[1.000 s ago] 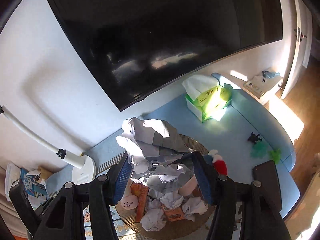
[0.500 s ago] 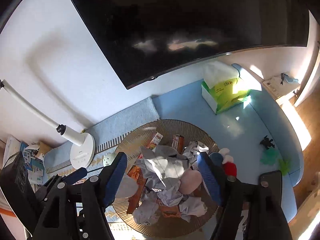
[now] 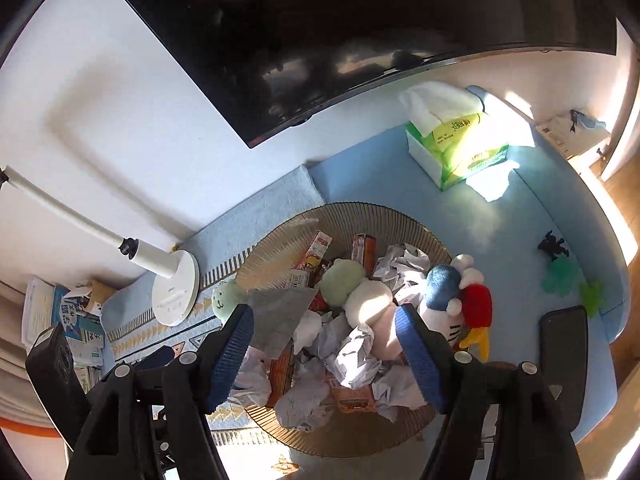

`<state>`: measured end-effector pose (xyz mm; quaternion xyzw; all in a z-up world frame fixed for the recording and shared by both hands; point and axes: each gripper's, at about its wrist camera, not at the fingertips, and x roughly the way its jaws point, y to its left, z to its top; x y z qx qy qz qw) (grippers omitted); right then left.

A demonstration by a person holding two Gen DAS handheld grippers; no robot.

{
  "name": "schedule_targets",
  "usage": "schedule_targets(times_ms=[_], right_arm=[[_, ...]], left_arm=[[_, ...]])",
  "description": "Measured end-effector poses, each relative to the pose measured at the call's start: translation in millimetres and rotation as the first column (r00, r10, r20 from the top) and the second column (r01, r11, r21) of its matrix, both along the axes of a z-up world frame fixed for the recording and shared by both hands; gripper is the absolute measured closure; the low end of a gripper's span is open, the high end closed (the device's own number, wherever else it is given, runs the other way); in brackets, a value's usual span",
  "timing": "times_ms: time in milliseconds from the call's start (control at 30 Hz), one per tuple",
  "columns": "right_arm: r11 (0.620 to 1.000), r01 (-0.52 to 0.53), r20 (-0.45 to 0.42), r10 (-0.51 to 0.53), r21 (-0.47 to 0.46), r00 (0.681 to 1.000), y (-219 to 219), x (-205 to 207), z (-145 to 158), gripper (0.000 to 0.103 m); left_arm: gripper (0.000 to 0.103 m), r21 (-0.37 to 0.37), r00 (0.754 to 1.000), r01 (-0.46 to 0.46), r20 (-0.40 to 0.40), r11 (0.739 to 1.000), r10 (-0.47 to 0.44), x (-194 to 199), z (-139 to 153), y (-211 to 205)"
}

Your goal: Organize objects

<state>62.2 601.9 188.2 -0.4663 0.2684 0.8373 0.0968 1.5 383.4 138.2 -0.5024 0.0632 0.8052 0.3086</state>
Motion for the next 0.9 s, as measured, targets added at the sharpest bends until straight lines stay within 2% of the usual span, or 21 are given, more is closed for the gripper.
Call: schedule_targets(times_ms=[233,433,633,900], right_arm=[[0.998,-0.051,0.007,0.052,-0.038,0.999,-16.9,-9.7,-6.7,0.031],[0.997,-0.069,-0.009,0.069,-0.022,0.998,-51.8,-7.4,1.9,0.031],[0.996,-0.09,0.012,0.09,-0.013,0.996,-124.4,1.7,-5.8,0.031],[0.98,-0.188,0.079,0.193,-0.066,0.978,-233.0,7.2,-53.8,0.031]], left_arm=[[0.016,-0.04,0.995,-0.095,-0.003,0.995,0.095,1.0,-4.2,-27.8],[0.016,-0.056,0.995,-0.097,-0.045,0.994,0.094,12.6,-0.4,-64.1],[0.016,-0.074,0.995,-0.084,-0.058,0.994,0.08,24.5,-4.4,-120.9],[0.016,-0.101,0.983,-0.185,-0.017,0.977,0.185,44.2,-29.7,-222.1]])
